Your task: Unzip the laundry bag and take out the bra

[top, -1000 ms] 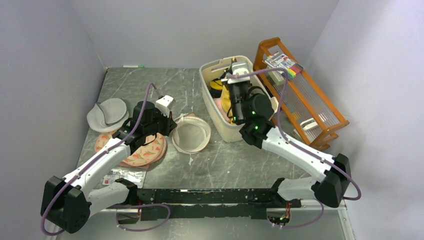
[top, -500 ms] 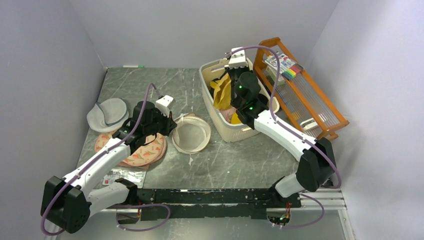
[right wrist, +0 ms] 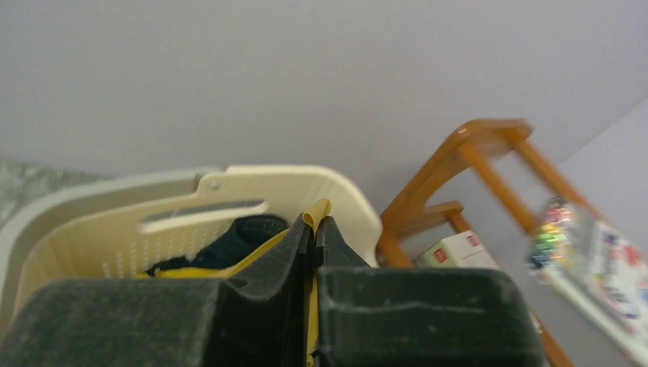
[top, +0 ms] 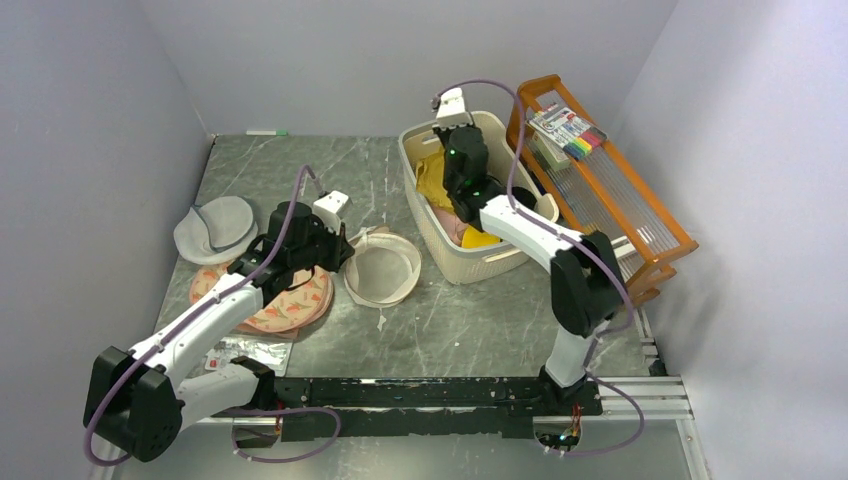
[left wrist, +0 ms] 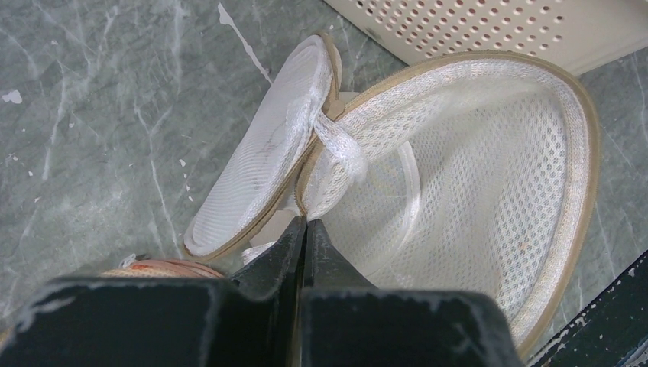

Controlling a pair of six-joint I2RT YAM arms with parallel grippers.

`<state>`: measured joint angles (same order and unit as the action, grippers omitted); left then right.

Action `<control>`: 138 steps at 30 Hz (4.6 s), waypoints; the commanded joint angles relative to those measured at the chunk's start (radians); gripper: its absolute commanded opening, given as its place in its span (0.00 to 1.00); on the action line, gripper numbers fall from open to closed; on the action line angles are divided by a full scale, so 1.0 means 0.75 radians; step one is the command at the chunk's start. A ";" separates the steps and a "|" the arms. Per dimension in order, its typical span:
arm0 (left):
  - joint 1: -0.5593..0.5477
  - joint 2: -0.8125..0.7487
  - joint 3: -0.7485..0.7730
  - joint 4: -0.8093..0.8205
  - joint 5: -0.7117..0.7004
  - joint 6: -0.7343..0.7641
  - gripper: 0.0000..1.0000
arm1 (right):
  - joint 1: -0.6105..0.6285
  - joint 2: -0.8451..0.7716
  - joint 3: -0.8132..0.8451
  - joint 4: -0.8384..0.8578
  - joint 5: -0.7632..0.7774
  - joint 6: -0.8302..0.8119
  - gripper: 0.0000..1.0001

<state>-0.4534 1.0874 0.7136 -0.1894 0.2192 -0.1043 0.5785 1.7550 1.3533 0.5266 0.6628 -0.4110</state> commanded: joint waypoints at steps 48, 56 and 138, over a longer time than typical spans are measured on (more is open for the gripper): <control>0.299 -0.007 0.153 -0.301 -0.378 -0.710 0.96 | -0.004 -0.632 -0.516 -0.431 -0.881 0.503 0.92; 0.577 0.241 0.058 -0.175 0.265 -1.157 0.96 | -0.004 -0.662 -0.564 -0.394 -0.804 0.445 0.92; -0.186 -0.140 -0.231 0.476 -0.529 1.153 0.08 | 0.020 -0.719 -0.598 -0.363 -0.686 0.466 0.92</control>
<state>-0.5652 0.9699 0.5465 0.1722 -0.1722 0.7109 0.5903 1.2030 0.9070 0.2199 0.1398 -0.0635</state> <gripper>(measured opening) 0.092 0.920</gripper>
